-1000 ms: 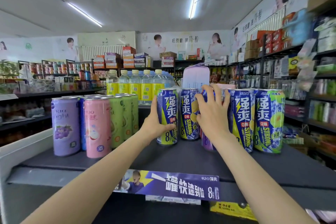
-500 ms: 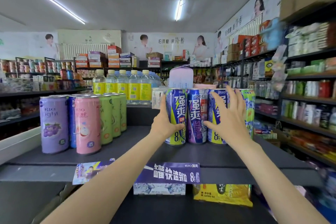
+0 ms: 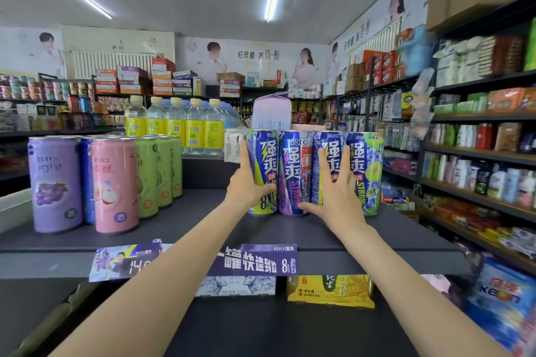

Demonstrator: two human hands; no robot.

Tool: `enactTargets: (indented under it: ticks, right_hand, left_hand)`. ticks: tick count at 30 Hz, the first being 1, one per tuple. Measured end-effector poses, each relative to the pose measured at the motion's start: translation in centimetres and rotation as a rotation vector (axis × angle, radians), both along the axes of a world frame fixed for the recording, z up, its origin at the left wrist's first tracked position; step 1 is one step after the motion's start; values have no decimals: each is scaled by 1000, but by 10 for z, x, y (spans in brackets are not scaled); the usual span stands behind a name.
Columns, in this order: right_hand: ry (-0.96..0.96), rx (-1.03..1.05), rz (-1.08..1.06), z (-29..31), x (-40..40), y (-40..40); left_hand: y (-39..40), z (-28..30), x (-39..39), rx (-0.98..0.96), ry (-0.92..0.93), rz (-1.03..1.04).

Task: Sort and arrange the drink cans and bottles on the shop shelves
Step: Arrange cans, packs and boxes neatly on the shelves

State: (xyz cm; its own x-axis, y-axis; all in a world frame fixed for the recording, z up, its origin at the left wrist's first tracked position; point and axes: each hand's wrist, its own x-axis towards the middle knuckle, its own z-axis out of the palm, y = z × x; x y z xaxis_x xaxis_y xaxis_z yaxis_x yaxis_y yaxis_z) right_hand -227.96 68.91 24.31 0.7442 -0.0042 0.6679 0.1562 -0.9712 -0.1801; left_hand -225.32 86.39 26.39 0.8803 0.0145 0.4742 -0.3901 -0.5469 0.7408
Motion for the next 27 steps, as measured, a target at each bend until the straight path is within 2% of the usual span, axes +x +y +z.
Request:
enactTargets:
  ticks: [8, 12, 14, 16, 19, 21, 23, 27]
  right_hand:
    - [-25, -104, -113, -2, -2, -1]
    - [-80, -57, -40, 5, -13, -14]
    - [-194, 45, -20, 12, -20, -31]
    - [-287, 218, -9, 17, -20, -54]
    - [-232, 533, 114, 20, -10, -83]
    - [-114, 618, 209, 20, -2, -95]
    - [-12, 613, 270, 14, 7, -100]
    - [41, 617, 360, 2, 20, -104]
  left_hand:
    - [4, 3, -2, -14, 49, -84]
    - [-2, 3, -9, -47, 58, 16]
    - [-9, 3, -19, -20, -49, 147]
    - [-21, 4, -32, 122, -217, 273]
    - [-51, 3, -44, 194, -351, 284]
    - [-77, -2, -45, 177, -317, 233]
    - [-100, -9, -44, 198, -222, 195]
    - [-130, -26, -37, 314, -55, 222]
